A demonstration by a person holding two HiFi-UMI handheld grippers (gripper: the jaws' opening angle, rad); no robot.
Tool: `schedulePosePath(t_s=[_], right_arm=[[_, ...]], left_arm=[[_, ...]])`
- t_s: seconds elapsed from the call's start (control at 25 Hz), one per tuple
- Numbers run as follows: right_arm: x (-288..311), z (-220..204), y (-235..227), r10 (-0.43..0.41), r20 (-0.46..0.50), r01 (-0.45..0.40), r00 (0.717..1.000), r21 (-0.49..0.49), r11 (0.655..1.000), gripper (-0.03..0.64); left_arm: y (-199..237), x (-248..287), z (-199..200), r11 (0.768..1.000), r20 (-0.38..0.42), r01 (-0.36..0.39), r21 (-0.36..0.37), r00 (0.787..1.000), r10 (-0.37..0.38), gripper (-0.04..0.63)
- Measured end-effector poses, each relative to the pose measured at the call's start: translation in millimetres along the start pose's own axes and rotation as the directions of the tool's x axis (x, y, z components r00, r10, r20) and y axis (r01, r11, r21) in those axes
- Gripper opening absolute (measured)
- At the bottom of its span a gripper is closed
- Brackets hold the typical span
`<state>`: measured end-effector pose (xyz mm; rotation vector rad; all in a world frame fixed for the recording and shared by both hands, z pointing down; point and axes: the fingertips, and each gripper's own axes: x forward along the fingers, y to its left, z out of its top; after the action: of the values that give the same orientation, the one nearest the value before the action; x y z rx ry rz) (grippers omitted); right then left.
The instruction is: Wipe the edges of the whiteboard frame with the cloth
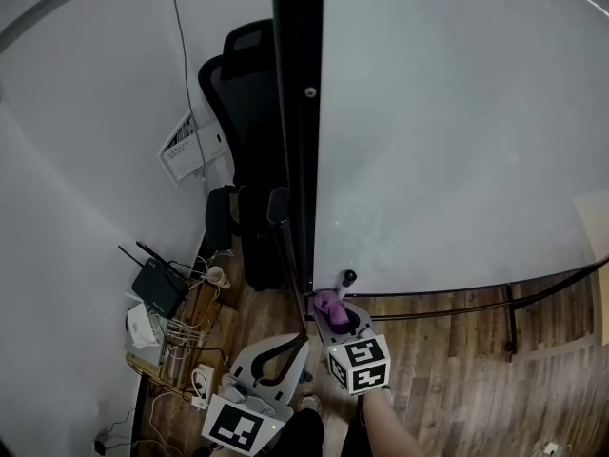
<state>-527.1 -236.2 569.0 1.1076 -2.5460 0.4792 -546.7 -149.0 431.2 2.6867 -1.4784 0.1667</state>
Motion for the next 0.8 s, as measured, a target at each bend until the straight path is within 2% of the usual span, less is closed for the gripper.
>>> schedulePosePath(t_s=[0.28, 0.8], right_arm=[[-17, -8, -29, -0.011, -0.033, 0.01, 0.999, -0.032, 0.999, 0.112], [-49, -12, -80, -0.044, -0.034, 0.045, 0.998, 0.028, 0.999, 0.112]], left_arm=[[-21, 17, 4, 1.0, 0.004, -0.013, 0.003, 1.0, 0.013, 0.02], [-41, 47, 9, 1.0, 0.003, -0.024, 0.007, 1.0, 0.024, 0.02]])
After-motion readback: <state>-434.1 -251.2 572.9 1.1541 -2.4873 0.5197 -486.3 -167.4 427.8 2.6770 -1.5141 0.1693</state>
